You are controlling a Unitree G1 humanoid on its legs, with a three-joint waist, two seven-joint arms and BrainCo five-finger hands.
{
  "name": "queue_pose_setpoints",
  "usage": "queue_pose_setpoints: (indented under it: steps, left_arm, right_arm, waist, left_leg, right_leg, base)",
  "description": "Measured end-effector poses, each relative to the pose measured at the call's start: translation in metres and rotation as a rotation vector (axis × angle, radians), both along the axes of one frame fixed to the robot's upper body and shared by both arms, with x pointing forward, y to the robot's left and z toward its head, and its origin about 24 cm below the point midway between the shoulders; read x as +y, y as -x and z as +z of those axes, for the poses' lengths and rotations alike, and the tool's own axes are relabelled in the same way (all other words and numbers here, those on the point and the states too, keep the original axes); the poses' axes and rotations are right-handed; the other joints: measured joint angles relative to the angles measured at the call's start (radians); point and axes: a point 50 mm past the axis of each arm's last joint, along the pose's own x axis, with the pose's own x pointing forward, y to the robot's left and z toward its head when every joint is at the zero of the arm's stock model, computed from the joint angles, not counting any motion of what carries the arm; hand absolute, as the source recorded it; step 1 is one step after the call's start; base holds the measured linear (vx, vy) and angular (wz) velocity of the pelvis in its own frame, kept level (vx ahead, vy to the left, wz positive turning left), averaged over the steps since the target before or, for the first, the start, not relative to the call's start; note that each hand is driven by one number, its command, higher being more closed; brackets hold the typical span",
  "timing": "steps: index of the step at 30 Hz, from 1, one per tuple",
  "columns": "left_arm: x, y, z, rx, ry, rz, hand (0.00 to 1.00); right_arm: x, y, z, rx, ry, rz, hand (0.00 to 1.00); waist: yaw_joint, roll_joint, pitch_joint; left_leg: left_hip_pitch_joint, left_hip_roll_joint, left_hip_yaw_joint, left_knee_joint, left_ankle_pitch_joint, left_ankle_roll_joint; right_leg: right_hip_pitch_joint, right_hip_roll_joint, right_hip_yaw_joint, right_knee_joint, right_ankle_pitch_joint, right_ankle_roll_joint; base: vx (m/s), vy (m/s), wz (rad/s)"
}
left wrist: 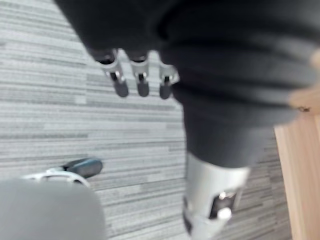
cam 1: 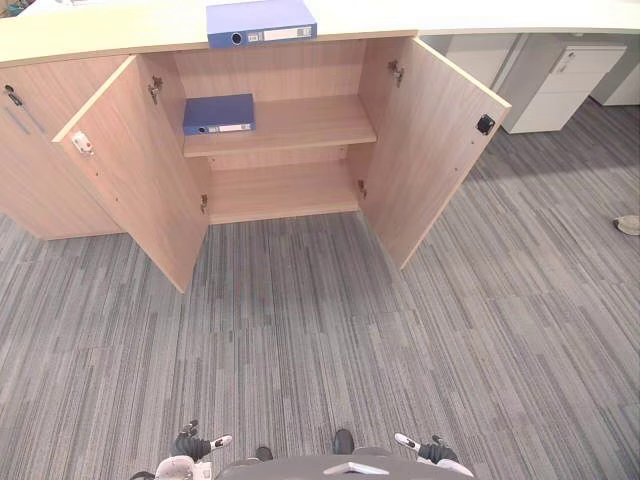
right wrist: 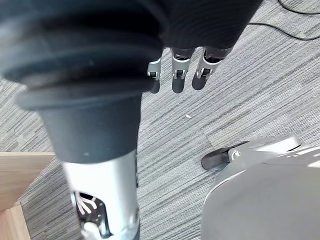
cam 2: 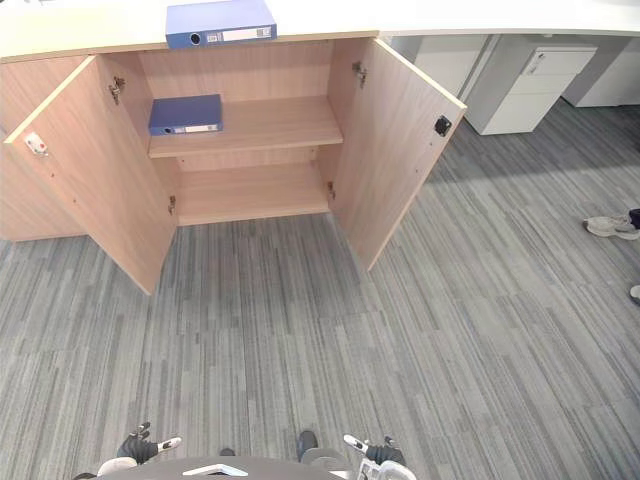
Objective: Walk over to the cabinet, pick up the folder, carry it to the office cabinet, place the folder inside the office cabinet, then close the office cabinet door
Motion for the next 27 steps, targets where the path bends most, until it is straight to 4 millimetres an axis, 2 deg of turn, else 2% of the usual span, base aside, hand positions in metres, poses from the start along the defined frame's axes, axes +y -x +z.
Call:
queue_pose_setpoints:
  steps: [16,27]
  left_arm:
    - [0.000,-0.002,0.000,-0.003,-0.003,-0.023,0.00]
    - [0.001,-0.017,0.004,-0.040,-0.009,-0.034,0.00]
  right_arm:
    - [0.000,-0.003,0.001,0.002,0.011,0.037,0.00]
    - [0.003,-0.014,0.002,-0.022,0.006,0.045,0.00]
  waist:
    - [-0.001,-0.003,0.003]
    - [0.007,-0.021,0.008]
  left_leg:
    - [0.006,0.000,0.019,-0.009,0.001,0.002]
    - [-0.010,-0.005,0.078,-0.003,-0.035,0.007]
  right_leg:
    - [0.004,0.002,0.004,-0.019,0.008,-0.003]
    - [-0.040,0.003,0.064,-0.014,0.004,0.003]
  base:
    - [-0.05,-0.023,-0.02]
    - [0.02,-0.013,-0.16]
